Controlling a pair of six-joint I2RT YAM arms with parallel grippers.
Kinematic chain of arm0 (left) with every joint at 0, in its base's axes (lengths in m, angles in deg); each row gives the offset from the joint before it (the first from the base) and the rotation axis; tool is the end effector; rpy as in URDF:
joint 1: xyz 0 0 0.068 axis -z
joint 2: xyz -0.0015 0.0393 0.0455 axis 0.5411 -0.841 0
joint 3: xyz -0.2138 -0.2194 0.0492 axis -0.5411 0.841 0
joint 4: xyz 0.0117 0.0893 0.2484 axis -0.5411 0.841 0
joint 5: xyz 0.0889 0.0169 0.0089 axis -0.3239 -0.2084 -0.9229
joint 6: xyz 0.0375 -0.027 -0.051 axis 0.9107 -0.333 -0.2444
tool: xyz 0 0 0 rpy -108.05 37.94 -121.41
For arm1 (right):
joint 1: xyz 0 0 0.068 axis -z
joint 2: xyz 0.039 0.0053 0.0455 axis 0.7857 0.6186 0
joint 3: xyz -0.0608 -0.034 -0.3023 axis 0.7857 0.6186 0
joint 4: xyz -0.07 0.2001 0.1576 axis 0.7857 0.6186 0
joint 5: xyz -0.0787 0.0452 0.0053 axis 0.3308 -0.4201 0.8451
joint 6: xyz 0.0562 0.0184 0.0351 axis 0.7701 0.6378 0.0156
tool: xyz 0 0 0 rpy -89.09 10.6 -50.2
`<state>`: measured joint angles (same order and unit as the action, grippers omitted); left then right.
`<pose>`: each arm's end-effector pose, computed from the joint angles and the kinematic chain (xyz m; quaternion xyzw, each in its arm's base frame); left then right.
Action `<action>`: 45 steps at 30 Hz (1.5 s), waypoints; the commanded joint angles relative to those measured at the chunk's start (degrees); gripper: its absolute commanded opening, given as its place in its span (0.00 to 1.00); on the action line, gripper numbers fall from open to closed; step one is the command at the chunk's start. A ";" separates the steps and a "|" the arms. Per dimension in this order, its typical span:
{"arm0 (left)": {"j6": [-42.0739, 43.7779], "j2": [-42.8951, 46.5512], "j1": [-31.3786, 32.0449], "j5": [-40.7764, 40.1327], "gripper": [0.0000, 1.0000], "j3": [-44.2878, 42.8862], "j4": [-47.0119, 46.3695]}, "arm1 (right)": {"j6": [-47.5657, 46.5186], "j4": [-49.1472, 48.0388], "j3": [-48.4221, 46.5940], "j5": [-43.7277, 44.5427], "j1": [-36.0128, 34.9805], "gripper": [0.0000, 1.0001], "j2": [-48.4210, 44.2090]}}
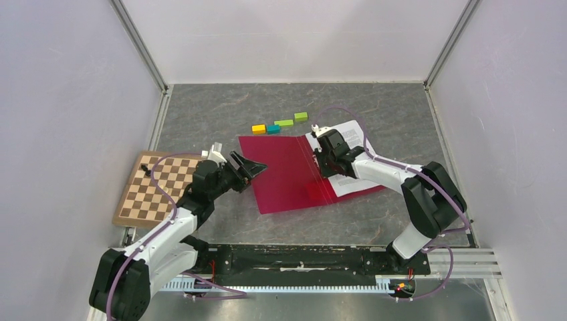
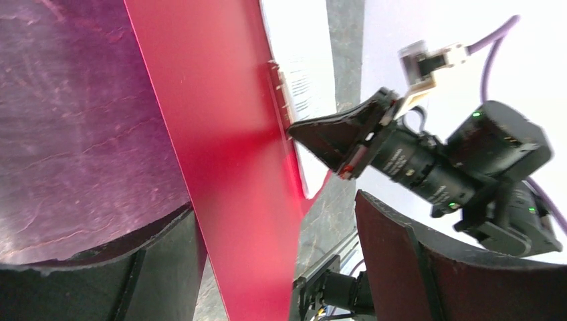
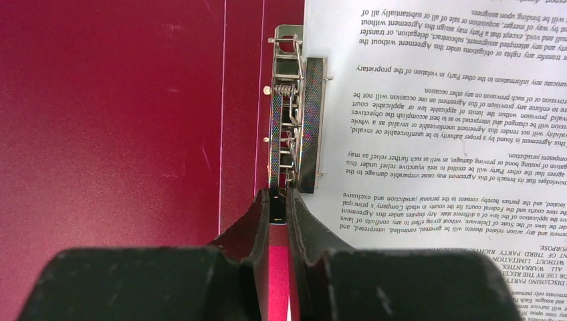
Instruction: Put the files into the folder
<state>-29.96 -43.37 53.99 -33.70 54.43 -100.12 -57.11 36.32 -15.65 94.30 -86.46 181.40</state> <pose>0.1752 -0.0855 0.2187 -0.2092 0.7890 -0.4676 0.3393 0.2884 0.1925 0.2070 -0.1780 0.9341 0.0732 0.3006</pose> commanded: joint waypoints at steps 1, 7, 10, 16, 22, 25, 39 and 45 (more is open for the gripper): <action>1.98 0.61 0.13 2.14 0.83 -4.88 0.80 | 2.47 -4.82 2.05 -1.62 -0.89 0.00 -2.17; 4.00 0.00 0.58 3.22 0.84 -7.35 2.81 | 4.80 -7.29 3.95 -1.74 -2.93 0.00 -1.41; 5.16 0.17 0.91 3.24 0.84 -8.91 4.44 | 6.27 -8.52 4.50 -1.71 -4.18 0.00 -1.09; 9.12 -0.26 1.69 3.51 0.84 -13.33 8.51 | 9.25 -11.29 5.57 -2.10 -6.33 0.00 -0.37; 14.09 -1.11 4.21 0.42 0.84 -20.24 17.33 | 12.97 -14.74 5.19 -5.74 -8.44 0.00 1.37; 16.71 -2.37 4.76 -1.35 0.84 -23.70 21.87 | 14.23 -15.80 4.01 -7.55 -9.84 0.03 2.37; 20.11 -6.43 5.90 -2.04 0.84 -30.98 27.34 | 12.67 -15.79 4.53 -6.44 -10.12 0.57 -4.78; 21.26 -9.74 9.50 -2.64 0.84 -36.83 28.07 | 9.25 -12.68 5.14 -0.57 -8.37 0.74 -12.44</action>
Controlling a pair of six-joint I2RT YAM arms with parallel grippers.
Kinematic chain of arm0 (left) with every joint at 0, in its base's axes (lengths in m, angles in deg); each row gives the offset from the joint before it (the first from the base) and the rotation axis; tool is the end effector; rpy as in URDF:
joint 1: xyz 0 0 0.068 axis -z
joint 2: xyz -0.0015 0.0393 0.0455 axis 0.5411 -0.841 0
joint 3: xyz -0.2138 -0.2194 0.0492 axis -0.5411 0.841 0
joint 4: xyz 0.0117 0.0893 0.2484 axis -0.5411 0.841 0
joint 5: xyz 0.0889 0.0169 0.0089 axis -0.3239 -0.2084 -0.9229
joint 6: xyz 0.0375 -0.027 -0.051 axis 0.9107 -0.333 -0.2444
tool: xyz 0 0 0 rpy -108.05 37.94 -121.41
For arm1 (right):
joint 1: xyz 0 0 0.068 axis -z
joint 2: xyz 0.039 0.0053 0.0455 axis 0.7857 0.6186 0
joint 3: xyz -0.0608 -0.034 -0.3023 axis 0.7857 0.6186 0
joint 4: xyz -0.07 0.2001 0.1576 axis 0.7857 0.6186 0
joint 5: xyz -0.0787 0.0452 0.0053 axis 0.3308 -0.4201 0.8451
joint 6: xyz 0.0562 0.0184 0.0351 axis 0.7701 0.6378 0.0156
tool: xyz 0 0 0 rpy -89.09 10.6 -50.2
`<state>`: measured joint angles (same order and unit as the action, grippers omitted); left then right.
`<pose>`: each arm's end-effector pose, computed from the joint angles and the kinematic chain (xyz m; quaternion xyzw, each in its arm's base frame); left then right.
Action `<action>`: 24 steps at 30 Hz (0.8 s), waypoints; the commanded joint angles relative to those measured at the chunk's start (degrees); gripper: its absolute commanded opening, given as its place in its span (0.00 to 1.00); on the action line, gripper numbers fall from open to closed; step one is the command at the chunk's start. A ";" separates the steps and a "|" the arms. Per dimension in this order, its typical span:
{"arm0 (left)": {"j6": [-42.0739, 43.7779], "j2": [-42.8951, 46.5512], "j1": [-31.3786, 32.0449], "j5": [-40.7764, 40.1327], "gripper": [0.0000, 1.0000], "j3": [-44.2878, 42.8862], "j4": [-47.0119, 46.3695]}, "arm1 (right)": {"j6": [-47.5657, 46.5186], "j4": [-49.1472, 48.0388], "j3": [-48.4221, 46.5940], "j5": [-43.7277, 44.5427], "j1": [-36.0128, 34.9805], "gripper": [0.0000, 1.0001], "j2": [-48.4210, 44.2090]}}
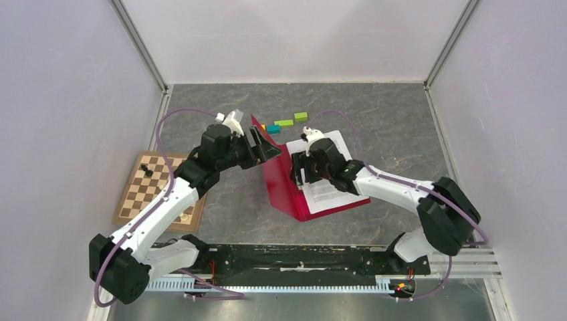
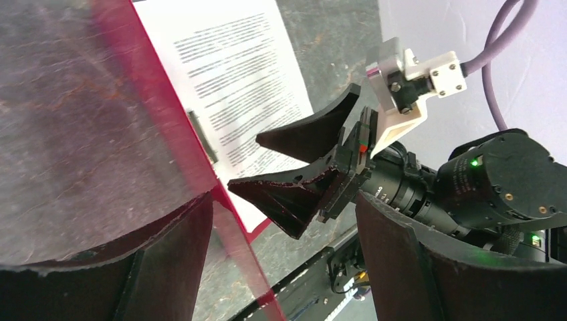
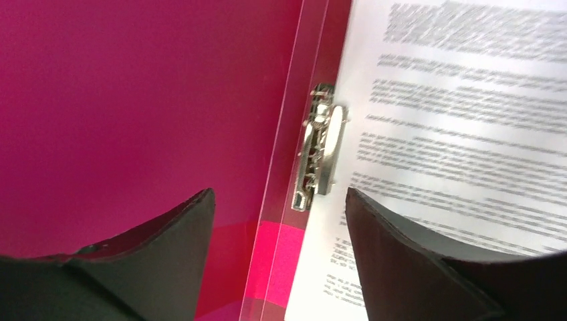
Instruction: Put the files into the folder
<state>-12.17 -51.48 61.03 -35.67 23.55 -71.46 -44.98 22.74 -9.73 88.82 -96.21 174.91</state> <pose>0.2064 -0.1274 0.3292 -0.0541 0.8429 -0.4009 0.3547 0.2410 0.2356 0.2308 -0.1644 0.8922 0.2312 0.3515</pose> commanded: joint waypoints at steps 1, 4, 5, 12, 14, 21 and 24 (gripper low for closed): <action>3.73 -2.09 3.18 -0.98 0.84 -7.04 -0.54 | -3.47 1.45 -0.78 6.27 1.92 0.76 -7.69; 4.52 -4.62 5.97 -2.26 0.84 -9.77 -0.78 | -5.12 3.46 -1.45 10.11 3.32 0.81 -11.99; 4.64 -5.54 6.74 -2.33 0.84 -10.55 -1.17 | -5.58 3.99 -1.72 11.45 3.85 0.81 -13.35; 4.59 -13.71 10.33 -2.51 0.84 -15.81 -4.16 | -7.71 6.22 -2.19 18.13 6.33 0.83 -22.73; 4.30 -16.27 10.87 -2.50 0.84 -17.08 -5.28 | -7.67 6.42 -2.02 19.10 6.54 0.84 -25.26; 2.45 -25.39 13.74 -2.00 0.84 -23.12 -9.27 | -8.00 9.87 -2.30 27.64 6.54 0.85 -33.04; 1.27 -30.09 15.19 -1.23 0.84 -27.10 -10.35 | -8.58 12.52 -4.42 29.62 6.54 0.88 -35.32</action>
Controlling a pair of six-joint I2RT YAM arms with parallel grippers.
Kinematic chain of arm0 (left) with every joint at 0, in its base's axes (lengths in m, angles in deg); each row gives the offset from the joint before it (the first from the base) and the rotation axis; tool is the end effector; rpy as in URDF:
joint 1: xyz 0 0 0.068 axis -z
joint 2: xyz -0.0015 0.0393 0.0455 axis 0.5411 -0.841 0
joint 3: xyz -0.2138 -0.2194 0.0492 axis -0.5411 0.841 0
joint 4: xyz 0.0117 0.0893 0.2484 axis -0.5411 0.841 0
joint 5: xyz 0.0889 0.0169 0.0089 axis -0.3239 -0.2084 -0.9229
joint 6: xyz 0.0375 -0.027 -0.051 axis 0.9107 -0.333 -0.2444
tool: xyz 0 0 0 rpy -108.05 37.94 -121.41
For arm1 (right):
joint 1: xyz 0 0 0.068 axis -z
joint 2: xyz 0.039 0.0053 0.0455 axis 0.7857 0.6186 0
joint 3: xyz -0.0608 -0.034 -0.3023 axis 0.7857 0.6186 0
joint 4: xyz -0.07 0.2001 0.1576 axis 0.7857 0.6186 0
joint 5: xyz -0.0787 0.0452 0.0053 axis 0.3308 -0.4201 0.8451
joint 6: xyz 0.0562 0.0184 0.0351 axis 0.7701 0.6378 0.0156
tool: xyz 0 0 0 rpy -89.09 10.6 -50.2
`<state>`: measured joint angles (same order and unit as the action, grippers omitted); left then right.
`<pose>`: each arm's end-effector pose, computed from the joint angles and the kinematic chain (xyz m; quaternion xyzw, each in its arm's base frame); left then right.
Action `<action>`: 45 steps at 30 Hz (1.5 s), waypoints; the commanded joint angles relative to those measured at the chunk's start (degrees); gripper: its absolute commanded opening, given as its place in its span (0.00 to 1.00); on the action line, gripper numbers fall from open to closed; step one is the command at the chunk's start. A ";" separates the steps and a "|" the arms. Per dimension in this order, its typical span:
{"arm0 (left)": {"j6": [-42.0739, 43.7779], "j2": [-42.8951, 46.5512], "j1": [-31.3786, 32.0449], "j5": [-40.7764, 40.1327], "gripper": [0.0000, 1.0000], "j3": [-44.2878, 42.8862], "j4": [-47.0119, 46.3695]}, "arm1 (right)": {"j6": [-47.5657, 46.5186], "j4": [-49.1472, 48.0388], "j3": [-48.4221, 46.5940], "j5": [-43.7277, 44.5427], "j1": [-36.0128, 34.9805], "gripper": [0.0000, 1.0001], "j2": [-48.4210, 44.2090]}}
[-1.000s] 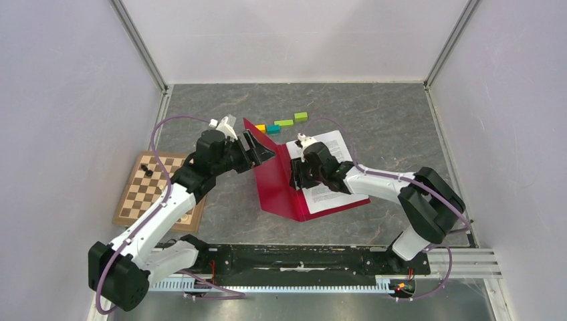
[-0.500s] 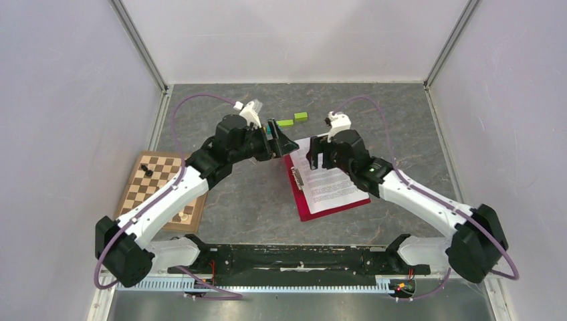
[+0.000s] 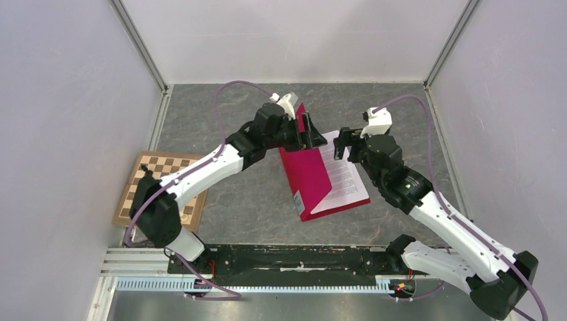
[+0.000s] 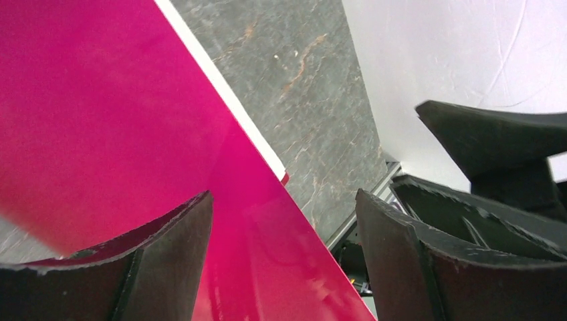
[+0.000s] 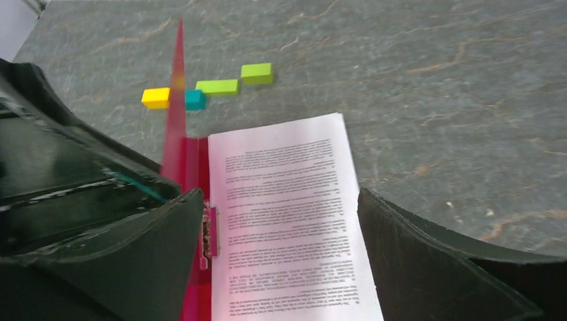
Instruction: Put the files into the folder
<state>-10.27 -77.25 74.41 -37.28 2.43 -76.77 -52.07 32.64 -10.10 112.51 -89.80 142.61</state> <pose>0.2697 -0.2572 0.3475 0.0516 0.8410 -0.4293 0.3253 0.1839 0.1149 0.3642 -0.0273 0.7976 0.1133 0.5918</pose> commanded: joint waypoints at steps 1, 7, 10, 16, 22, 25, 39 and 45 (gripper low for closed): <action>-0.63 -5.92 2.21 0.43 0.84 -7.39 -5.02 | -1.69 3.11 -4.62 5.83 0.14 0.89 -3.79; -3.10 -12.25 2.98 0.54 0.84 -10.12 -7.56 | -2.71 4.64 -4.14 7.54 0.14 0.92 -4.01; -3.64 -13.42 2.95 -1.52 0.84 -9.98 -6.12 | -2.04 4.48 -2.32 7.83 0.22 0.94 -2.51; -2.24 -13.83 2.39 -5.01 0.84 -10.14 0.76 | -1.42 1.67 0.55 4.73 1.47 0.95 1.74; -2.64 -10.34 0.04 -10.43 0.84 -5.97 7.71 | -2.50 -2.49 4.94 -2.55 8.76 0.95 8.16; -2.95 -6.96 -1.47 -10.24 0.84 0.00 7.50 | -3.19 -7.27 7.54 -9.72 12.41 0.95 12.51; -2.48 4.66 -4.97 -7.54 0.85 17.98 4.83 | 0.12 -21.75 17.96 -16.39 17.33 0.98 23.11; -2.31 5.91 -5.50 -6.92 0.85 19.25 4.63 | 2.84 -23.63 21.91 -18.20 17.28 0.98 23.82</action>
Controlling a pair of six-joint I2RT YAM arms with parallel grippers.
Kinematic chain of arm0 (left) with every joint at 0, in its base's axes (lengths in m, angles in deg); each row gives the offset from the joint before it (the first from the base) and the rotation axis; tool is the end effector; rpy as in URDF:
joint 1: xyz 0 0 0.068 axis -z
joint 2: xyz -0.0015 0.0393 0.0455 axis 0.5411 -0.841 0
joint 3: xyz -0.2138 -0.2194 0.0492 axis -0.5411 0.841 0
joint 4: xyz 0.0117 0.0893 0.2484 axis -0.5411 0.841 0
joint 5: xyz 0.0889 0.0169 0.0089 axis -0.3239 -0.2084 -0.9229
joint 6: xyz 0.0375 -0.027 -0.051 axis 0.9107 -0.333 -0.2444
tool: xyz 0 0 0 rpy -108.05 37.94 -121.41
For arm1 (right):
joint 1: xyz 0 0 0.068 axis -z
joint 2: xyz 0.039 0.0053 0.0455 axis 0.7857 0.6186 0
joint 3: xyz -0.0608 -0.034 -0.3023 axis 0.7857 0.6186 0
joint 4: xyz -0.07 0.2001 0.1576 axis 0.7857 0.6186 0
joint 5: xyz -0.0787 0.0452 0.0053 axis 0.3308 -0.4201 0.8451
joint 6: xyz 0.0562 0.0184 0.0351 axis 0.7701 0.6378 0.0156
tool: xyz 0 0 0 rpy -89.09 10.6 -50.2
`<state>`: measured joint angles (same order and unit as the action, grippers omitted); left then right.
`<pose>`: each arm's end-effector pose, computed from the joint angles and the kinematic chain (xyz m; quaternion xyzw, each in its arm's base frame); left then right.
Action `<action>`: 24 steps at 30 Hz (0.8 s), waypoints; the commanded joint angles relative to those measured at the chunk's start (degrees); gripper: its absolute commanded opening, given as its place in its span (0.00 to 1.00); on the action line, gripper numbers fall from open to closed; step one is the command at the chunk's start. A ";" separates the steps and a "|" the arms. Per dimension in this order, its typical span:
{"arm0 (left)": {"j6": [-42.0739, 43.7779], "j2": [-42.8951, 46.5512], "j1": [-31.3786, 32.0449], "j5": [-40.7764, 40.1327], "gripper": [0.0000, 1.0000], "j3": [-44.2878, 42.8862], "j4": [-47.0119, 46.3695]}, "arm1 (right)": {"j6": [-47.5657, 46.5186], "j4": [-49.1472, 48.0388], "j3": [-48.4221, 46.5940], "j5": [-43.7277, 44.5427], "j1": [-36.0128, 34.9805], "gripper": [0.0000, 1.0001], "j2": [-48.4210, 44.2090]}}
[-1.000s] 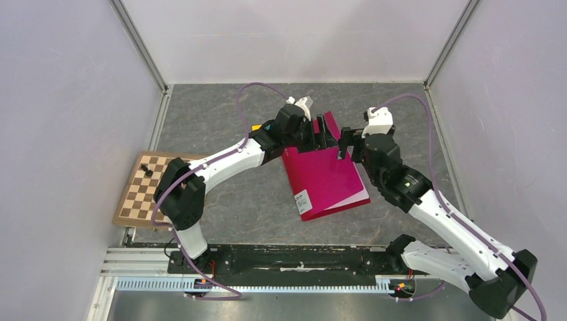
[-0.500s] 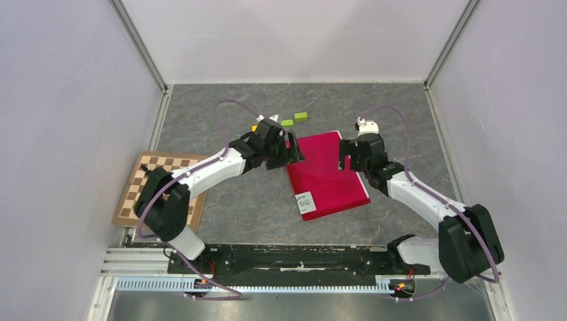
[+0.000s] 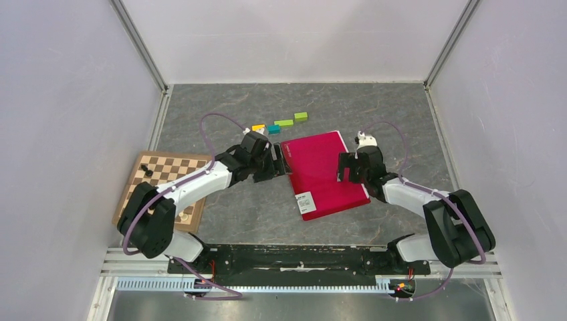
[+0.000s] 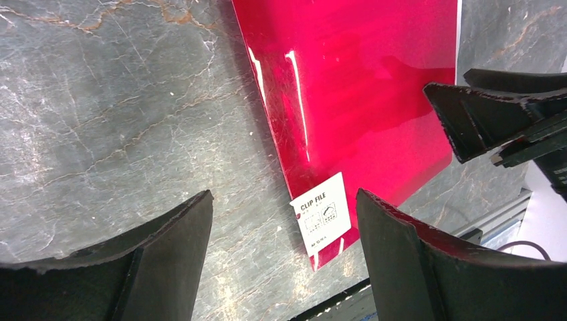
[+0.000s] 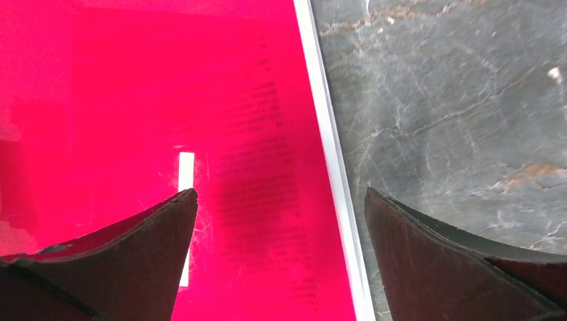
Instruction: Put the files into the folder
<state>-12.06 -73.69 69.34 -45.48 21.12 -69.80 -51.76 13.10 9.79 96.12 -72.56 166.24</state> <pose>0.2484 -0.1907 0.2394 -0.0509 0.9303 -0.2669 0.2463 0.2517 0.0875 0.1810 -0.0057 0.9099 0.0725 0.4084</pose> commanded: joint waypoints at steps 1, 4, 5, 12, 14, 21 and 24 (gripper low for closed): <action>-0.51 2.52 -0.54 1.40 0.85 0.72 -2.36 | 3.00 -4.13 2.70 -1.90 0.08 0.98 0.14; -0.64 2.74 -1.04 1.68 0.85 1.16 -2.28 | 3.92 -4.11 4.09 -2.24 0.01 0.98 -0.15; -0.69 2.81 -1.15 1.88 0.85 1.31 -2.34 | 4.11 -3.65 4.27 -2.44 0.03 0.98 -0.20; -1.46 2.48 -1.68 2.68 0.85 2.76 -4.07 | 6.87 -2.22 8.35 -5.79 -2.05 0.98 -3.50; -1.59 2.25 -1.64 2.98 0.85 3.02 -4.55 | 7.51 -0.84 9.15 -5.00 -3.87 0.98 -5.15; -1.30 1.92 -1.95 2.82 0.85 3.01 -4.34 | 9.94 2.64 10.42 -3.81 -10.07 0.98 -9.77; -1.48 2.00 -2.25 2.54 0.85 3.03 -4.05 | 11.00 3.77 9.76 -3.69 -11.40 0.98 -10.71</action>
<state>-12.13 -72.75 67.70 -42.97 24.22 -72.25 -43.85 12.36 19.15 93.17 -82.39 156.79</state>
